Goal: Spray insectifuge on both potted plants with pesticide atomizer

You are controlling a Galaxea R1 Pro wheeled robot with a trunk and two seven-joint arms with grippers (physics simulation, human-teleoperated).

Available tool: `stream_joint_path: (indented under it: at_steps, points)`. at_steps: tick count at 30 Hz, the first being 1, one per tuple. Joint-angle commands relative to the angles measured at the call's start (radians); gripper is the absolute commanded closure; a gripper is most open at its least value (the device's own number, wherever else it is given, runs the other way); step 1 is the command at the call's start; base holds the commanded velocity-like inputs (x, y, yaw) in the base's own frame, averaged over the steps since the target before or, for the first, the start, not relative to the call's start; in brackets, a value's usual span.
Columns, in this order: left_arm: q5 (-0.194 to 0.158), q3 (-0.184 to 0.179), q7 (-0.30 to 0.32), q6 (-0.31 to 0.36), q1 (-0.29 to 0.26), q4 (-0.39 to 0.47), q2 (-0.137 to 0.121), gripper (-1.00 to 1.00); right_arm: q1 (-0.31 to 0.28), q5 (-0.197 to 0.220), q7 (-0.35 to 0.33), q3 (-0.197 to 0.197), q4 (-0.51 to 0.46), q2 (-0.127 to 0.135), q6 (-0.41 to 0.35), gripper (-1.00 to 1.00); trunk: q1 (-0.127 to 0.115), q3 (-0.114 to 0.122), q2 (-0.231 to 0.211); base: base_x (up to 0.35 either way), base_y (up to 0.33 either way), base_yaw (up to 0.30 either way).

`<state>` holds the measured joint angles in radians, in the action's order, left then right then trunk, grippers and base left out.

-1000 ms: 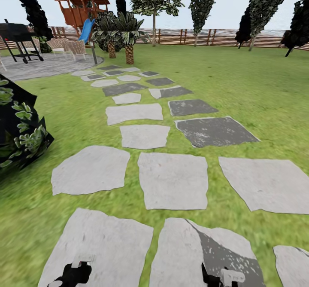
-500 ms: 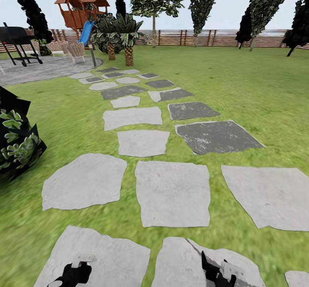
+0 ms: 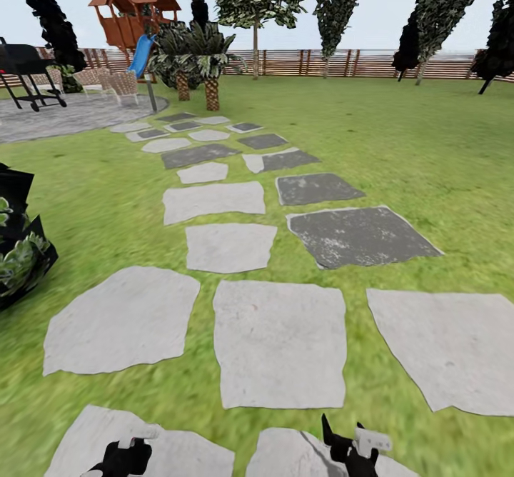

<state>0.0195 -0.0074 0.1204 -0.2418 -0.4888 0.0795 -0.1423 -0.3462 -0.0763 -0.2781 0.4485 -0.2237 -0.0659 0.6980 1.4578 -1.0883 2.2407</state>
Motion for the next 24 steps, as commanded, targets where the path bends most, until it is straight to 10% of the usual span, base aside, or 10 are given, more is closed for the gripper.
stream_joint_path:
  at_steps: [1, 6, 17, 24]
  points:
    - [0.002, 0.0, 0.002, -0.004, -0.001, -0.001, 0.0, 1.0, -0.001, -0.007, -0.003, 0.008, 0.016, 0.0, 0.002, -1.0, 0.0, -0.001, 0.0, 0.287, -0.143, 0.0]
    - [0.002, 0.0, 0.002, -0.004, -0.001, -0.001, 0.0, 1.0, -0.001, -0.006, -0.003, 0.004, 0.162, 0.018, 0.001, -1.0, 0.0, -0.001, 0.0, 0.287, -0.143, 0.0]
    - [0.002, 0.0, 0.002, -0.004, 0.0, -0.003, 0.0, 1.0, -0.001, -0.001, 0.011, 0.011, 0.172, 0.024, 0.003, -1.0, 0.0, -0.001, 0.0, 0.287, -0.143, 0.0]
    - [0.002, 0.0, 0.002, -0.004, 0.001, -0.004, 0.001, 1.0, -0.001, -0.002, 0.265, 0.011, 0.076, 0.038, 0.008, -1.0, 0.0, -0.001, 0.0, 0.287, -0.143, 0.0]
